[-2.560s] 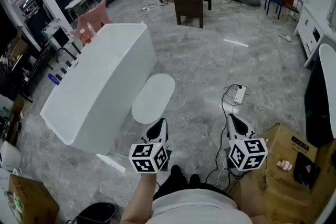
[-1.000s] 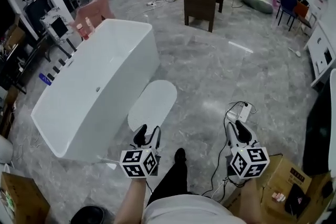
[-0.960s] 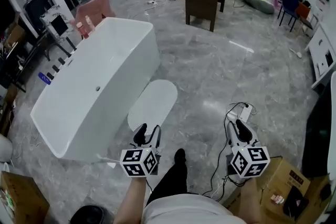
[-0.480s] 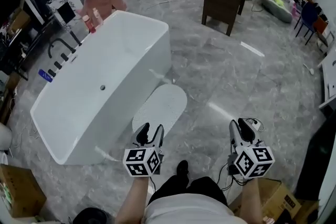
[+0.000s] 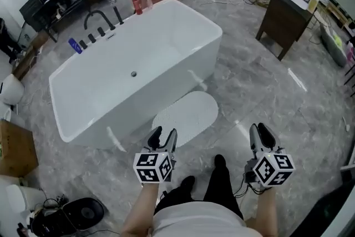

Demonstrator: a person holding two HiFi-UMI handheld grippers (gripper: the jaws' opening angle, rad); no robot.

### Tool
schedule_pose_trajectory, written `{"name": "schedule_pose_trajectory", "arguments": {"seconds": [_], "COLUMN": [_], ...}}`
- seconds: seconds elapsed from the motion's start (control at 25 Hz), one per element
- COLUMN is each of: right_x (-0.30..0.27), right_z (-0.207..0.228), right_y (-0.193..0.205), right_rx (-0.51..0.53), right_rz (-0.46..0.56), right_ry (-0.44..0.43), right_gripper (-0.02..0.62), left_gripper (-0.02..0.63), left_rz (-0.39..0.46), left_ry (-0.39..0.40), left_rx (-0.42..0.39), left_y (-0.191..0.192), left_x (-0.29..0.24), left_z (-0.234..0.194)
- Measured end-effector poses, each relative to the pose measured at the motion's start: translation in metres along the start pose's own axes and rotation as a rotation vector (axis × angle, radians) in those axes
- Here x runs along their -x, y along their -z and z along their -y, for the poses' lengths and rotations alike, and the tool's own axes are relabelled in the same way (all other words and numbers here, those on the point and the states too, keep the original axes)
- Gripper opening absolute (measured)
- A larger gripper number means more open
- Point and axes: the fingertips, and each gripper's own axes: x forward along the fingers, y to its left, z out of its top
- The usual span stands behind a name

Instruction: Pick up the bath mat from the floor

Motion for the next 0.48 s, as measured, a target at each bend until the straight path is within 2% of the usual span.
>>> {"name": "schedule_pose_trajectory", "arguments": {"seconds": [0.28,0.48], "right_x": [-0.096,-0.143], "right_z": [-0.007,-0.013], "right_y": [-0.029,-0.038], "right_rx": [0.088,0.131], "right_rz": [-0.083,-0.152], "right_ry": [-0.261,-0.412], "right_gripper": [0.104,0.104], "left_gripper": [0.199,0.201], "left_rz": [0.118,0.154], "left_ry": [-0.278,-0.453], "left_rx": [0.145,0.216], "left_y": [-0.016,-0.013], "left_x": [0.003,0.014], "left_z": [-0.029,-0.033]}}
